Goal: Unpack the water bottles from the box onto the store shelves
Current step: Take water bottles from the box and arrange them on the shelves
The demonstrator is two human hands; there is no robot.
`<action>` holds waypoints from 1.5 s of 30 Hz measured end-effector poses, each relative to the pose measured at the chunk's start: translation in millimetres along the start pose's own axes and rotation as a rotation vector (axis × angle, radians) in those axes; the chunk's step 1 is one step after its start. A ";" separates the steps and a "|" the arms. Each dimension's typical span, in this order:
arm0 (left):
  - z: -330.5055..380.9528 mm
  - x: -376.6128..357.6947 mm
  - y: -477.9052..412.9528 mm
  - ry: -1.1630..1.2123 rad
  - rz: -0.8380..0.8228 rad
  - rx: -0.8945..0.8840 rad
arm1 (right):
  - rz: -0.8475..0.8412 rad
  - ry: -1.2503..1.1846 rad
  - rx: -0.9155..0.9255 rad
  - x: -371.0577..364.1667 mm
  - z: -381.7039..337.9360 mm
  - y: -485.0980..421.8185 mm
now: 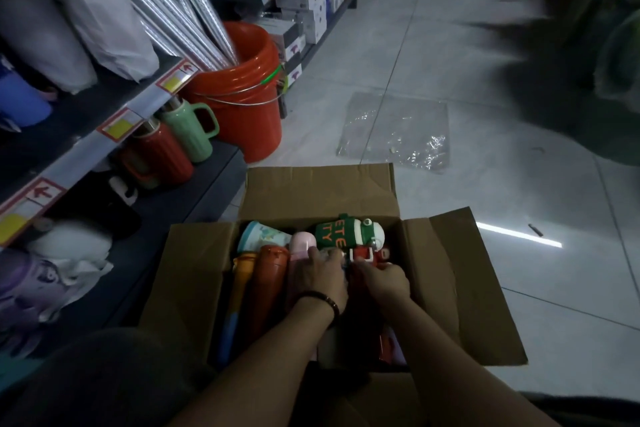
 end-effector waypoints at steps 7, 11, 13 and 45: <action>-3.1 8.3 0.1 0.227 0.060 0.095 | 0.022 -0.178 0.086 18.2 -65.8 60.7; 0.8 12.5 6.3 0.401 0.056 0.021 | -0.039 -0.284 0.110 29.0 -72.9 69.6; 0.2 11.6 7.3 0.553 0.053 0.001 | -0.082 -0.365 0.101 31.7 -71.1 72.5; -105.9 192.2 52.4 1.334 0.337 -0.136 | -0.504 -0.426 0.684 23.5 -268.5 210.0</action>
Point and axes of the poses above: each hand's wrist, its own y-axis away from the middle knuckle, its own x-axis out of the back of the hand, z = x × y, the point moved 3 cm from there along -y, towards the middle knuckle, and after that the axes turned 10 degrees about x, right-handed, at the moved point
